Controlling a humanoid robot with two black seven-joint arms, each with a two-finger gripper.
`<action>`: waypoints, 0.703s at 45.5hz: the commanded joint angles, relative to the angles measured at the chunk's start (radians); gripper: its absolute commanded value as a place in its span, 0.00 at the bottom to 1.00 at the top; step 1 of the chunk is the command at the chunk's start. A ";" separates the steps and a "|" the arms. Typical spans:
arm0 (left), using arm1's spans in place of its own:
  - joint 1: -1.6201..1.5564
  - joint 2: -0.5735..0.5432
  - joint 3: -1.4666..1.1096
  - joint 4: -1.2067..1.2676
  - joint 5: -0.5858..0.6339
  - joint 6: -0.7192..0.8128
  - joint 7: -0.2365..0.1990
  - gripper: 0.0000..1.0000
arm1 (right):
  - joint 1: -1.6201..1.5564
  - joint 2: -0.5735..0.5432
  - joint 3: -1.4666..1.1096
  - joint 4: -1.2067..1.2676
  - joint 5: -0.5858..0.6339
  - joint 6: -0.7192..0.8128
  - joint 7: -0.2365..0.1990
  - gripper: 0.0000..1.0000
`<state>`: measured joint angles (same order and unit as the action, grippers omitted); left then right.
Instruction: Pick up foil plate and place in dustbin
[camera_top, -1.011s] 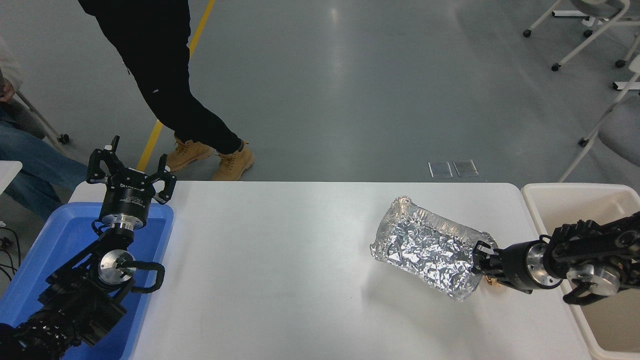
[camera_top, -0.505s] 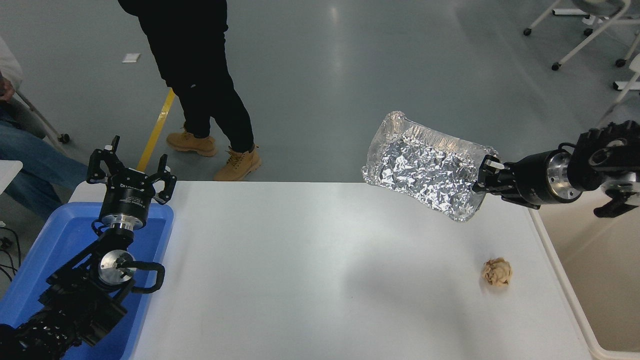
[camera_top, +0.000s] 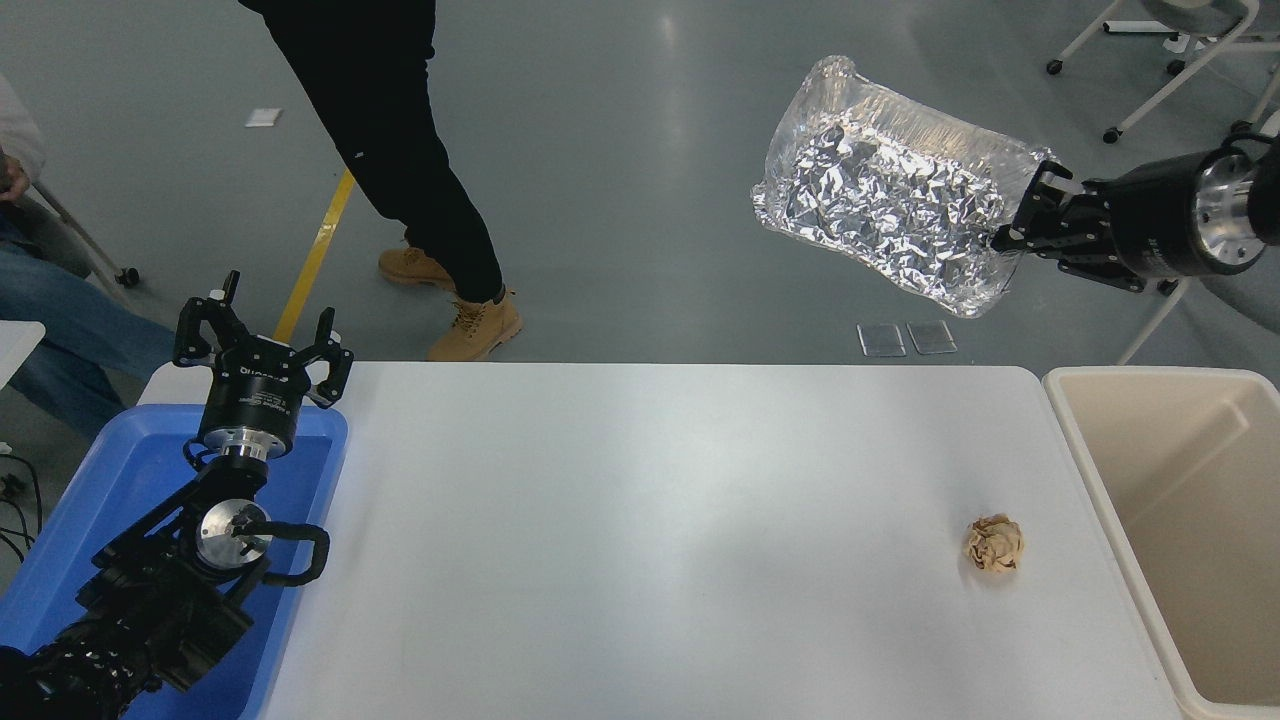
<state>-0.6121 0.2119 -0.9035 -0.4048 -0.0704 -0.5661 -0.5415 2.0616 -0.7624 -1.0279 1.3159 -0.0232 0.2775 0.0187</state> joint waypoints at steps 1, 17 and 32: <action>0.000 0.000 0.000 0.001 0.000 0.000 0.000 0.99 | -0.109 -0.032 -0.003 -0.139 0.003 -0.001 -0.002 0.00; 0.000 0.000 0.000 0.000 0.000 0.000 0.000 0.99 | -0.503 -0.020 -0.008 -0.544 0.216 -0.006 -0.008 0.00; 0.000 0.000 0.000 0.000 0.000 0.000 0.000 0.99 | -0.845 0.023 0.009 -0.784 0.391 -0.093 -0.011 0.00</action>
<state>-0.6121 0.2119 -0.9036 -0.4045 -0.0708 -0.5659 -0.5415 1.4498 -0.7603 -1.0250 0.7002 0.2500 0.2454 0.0096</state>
